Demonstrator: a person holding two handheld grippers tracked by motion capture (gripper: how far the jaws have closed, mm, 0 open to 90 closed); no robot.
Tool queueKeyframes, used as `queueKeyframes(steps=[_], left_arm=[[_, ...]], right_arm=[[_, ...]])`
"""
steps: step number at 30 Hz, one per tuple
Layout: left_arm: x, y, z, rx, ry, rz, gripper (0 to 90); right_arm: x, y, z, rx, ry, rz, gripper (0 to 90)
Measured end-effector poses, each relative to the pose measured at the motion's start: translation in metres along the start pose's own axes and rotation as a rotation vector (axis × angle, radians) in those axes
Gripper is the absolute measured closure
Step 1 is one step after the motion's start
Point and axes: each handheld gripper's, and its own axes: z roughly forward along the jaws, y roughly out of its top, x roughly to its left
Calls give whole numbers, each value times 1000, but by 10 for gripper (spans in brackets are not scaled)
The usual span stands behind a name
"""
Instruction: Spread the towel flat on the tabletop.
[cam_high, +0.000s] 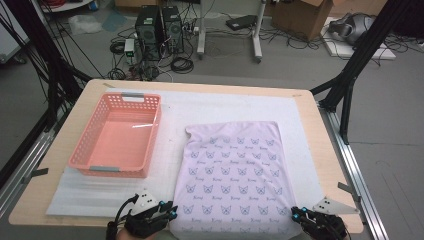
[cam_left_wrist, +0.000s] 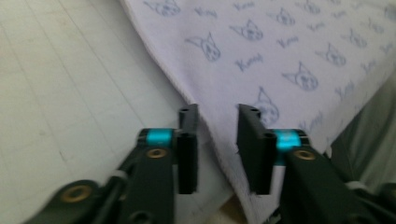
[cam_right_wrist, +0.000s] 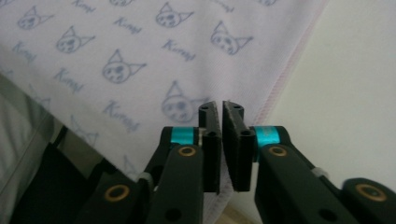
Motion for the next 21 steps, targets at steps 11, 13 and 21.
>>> queueKeyframes(steps=[11, 13, 21], left_arm=[[19, 17, 24, -26, 46, -28, 571], [18, 20, 29, -22, 52, -20, 578], [10, 16, 19, 20, 85, 19, 881]], right_arm=[[-14, 14, 22, -32, -71, 66, 659], [-13, 14, 25, -26, -85, 65, 664], [-15, 11, 16, 8, -32, 58, 873]])
